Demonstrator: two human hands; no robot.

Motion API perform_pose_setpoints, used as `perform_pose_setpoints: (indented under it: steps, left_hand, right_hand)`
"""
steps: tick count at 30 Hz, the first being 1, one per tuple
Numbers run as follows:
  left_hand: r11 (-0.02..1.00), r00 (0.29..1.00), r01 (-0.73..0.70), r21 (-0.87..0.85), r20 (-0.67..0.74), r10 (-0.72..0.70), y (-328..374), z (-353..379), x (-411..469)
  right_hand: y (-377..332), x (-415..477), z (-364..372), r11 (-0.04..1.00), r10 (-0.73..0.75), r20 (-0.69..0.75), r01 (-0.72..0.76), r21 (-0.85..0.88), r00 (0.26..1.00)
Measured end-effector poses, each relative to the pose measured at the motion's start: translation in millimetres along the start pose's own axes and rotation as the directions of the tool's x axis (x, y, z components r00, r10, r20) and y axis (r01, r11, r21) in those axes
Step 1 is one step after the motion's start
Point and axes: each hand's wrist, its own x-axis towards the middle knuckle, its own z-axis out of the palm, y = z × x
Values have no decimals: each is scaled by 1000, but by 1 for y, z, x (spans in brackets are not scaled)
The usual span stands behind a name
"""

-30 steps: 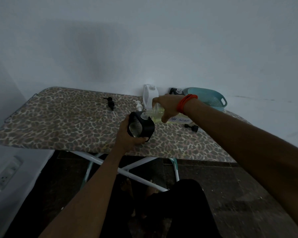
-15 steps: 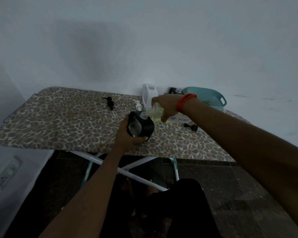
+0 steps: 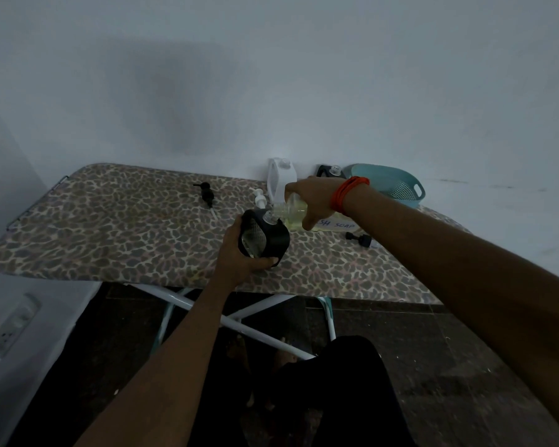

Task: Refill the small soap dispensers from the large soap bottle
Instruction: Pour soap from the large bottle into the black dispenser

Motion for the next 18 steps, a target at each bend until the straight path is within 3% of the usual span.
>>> perform_pose_setpoints:
  steps: [18]
  left_hand:
    - [999, 1000, -17, -34, 9, 17, 2, 0, -1]
  right_hand:
    - [-1, -1, -1, 1000, 6, 6, -6, -22, 1000]
